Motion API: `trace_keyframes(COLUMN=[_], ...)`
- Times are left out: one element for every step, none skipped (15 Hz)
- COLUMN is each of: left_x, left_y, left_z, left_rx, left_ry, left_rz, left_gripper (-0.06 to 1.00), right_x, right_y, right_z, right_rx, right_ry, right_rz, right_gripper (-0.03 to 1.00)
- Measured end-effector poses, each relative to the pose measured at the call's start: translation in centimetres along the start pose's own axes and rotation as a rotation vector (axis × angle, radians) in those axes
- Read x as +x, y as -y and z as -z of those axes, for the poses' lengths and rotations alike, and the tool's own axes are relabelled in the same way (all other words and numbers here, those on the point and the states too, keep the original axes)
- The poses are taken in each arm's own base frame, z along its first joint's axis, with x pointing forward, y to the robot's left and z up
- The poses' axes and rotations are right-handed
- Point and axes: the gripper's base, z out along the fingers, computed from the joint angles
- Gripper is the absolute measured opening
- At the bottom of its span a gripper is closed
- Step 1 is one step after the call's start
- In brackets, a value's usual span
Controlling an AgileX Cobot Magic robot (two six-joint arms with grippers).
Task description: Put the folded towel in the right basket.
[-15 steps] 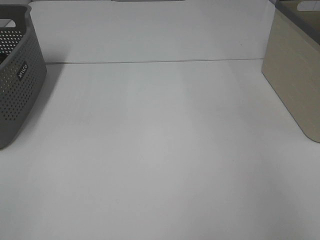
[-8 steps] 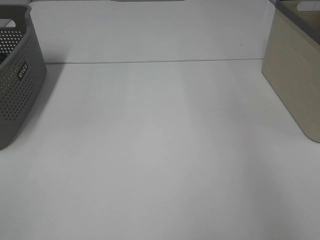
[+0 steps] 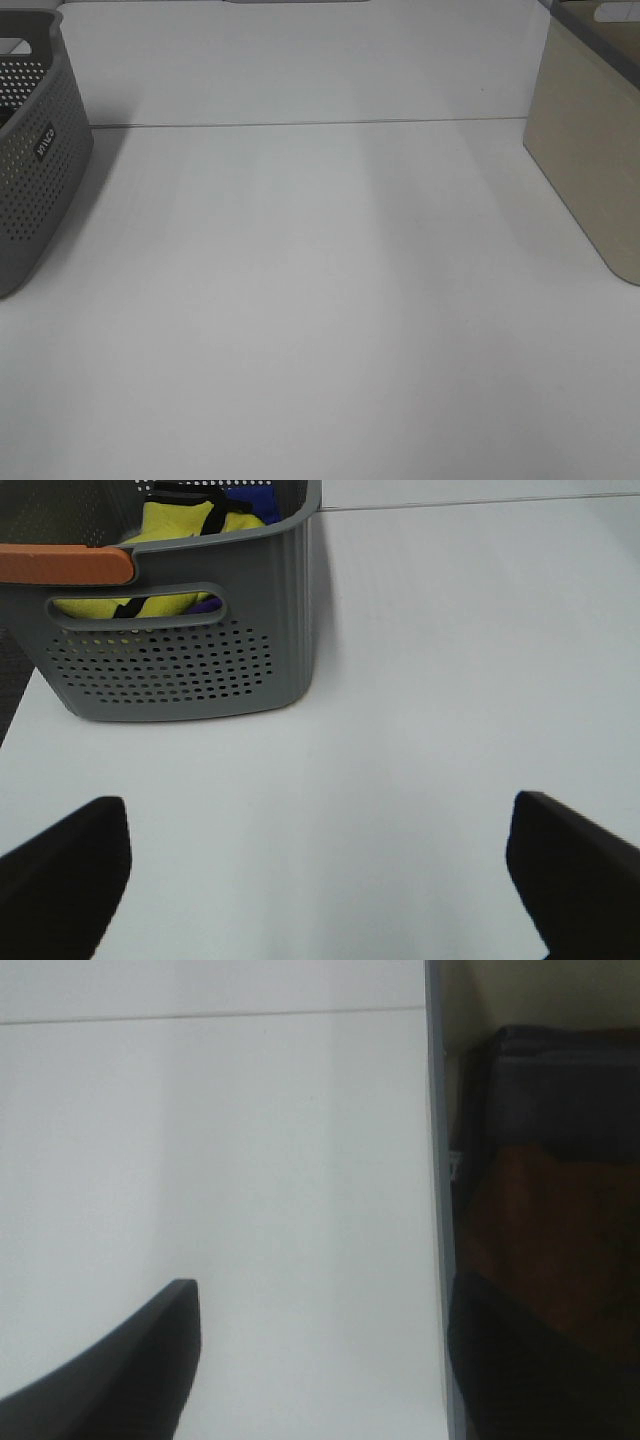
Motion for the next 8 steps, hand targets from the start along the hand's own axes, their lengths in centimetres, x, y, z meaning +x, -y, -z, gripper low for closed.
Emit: trace_keyframes(left_x=[0.0,0.0,0.0,0.0,0.0,0.0,0.0,0.0], left_y=[0.0,0.0,0.0,0.0,0.0,0.0,0.0,0.0], left_z=[0.0,0.0,0.0,0.0,0.0,0.0,0.0,0.0], left_rx=[0.0,0.0,0.0,0.0,0.0,0.0,0.0,0.0], left_ry=[0.0,0.0,0.0,0.0,0.0,0.0,0.0,0.0], left_rz=[0.0,0.0,0.0,0.0,0.0,0.0,0.0,0.0], left_gripper=[0.97,0.97,0.97,0.97,0.97,0.97,0.97,0.97], right_x=[1.5,3.2,5.2,6.4,11.2,11.2,16.5,19.1], right_y=[-0.1,-0.2,-0.3,-0.3,-0.3,-0.3,-0.3,-0.2], right_z=[0.6,1.4,2.4,2.7,3.2,3.2,4.3,4.3], right_rx=[0.003,0.006,0.011,0.016,0.024,0.024,0.035,0.038], right_ry=[-0.033,-0.062,-0.088,-0.108,-0.199,-0.199,-0.257,-0.277], right_rz=[-0.006,-0.01,-0.012,-0.014,-0.024,-0.024,-0.029,-0.034], right_gripper=[0.66,0.66,0.66,0.66,0.66,0.66,0.66,0.66])
